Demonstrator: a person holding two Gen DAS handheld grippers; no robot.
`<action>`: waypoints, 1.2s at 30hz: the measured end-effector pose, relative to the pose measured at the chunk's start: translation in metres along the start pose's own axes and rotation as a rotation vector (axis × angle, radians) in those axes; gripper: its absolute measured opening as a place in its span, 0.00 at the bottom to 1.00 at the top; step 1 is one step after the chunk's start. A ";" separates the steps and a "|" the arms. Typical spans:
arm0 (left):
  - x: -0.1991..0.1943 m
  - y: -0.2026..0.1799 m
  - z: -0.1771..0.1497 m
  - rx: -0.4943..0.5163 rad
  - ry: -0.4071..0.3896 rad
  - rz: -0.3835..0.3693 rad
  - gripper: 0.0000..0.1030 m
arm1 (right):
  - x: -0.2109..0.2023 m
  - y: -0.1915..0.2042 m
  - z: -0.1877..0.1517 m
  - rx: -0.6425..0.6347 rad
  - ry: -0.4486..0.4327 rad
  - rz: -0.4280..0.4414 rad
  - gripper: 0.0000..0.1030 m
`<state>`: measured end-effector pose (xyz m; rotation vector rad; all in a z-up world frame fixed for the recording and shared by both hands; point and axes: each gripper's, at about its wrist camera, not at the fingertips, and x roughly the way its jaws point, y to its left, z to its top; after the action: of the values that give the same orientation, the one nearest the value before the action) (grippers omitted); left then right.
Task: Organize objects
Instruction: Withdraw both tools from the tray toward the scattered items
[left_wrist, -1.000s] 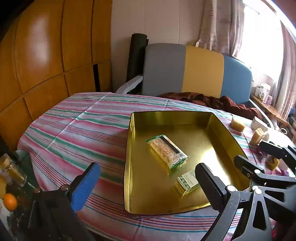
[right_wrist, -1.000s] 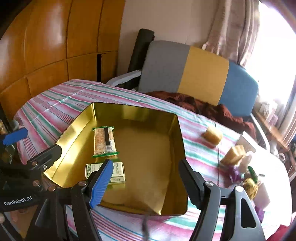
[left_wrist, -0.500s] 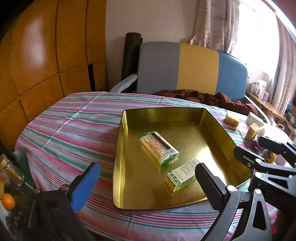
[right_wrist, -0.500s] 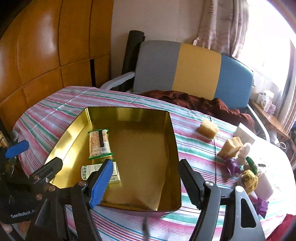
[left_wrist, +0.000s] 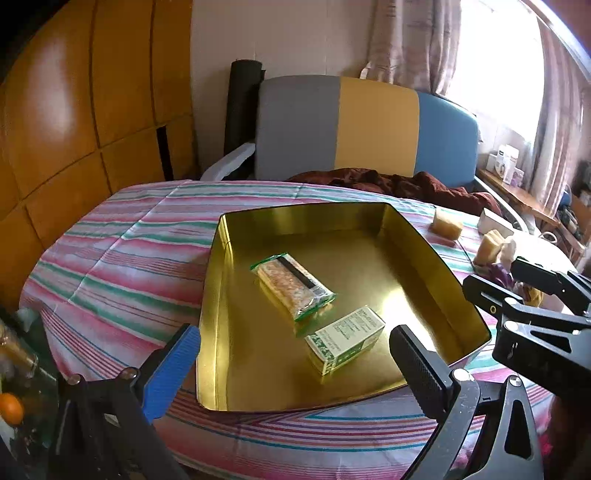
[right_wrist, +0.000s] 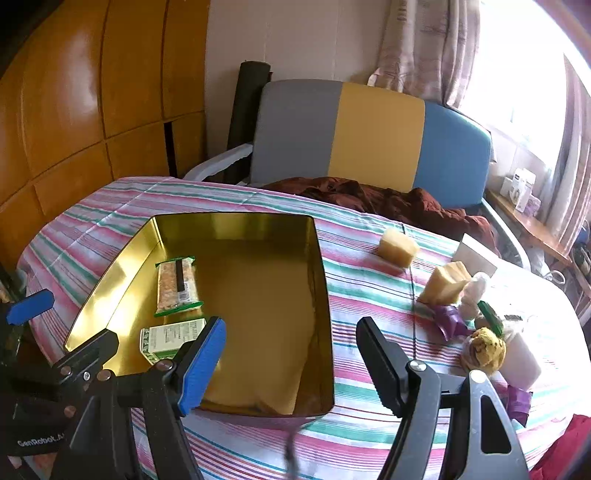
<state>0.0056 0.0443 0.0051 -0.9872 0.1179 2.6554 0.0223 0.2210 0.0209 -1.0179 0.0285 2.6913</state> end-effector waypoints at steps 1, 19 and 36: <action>0.000 -0.001 0.000 0.002 0.001 -0.002 1.00 | 0.000 -0.001 0.000 0.003 -0.001 -0.001 0.72; 0.008 -0.030 0.006 0.081 0.024 -0.066 1.00 | 0.008 -0.057 -0.007 0.077 0.038 -0.083 0.72; 0.011 -0.126 0.036 0.263 0.013 -0.308 1.00 | -0.016 -0.297 -0.029 0.564 0.078 -0.287 0.72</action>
<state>0.0142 0.1733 0.0289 -0.8594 0.2859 2.2840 0.1271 0.5003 0.0308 -0.8629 0.5748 2.1875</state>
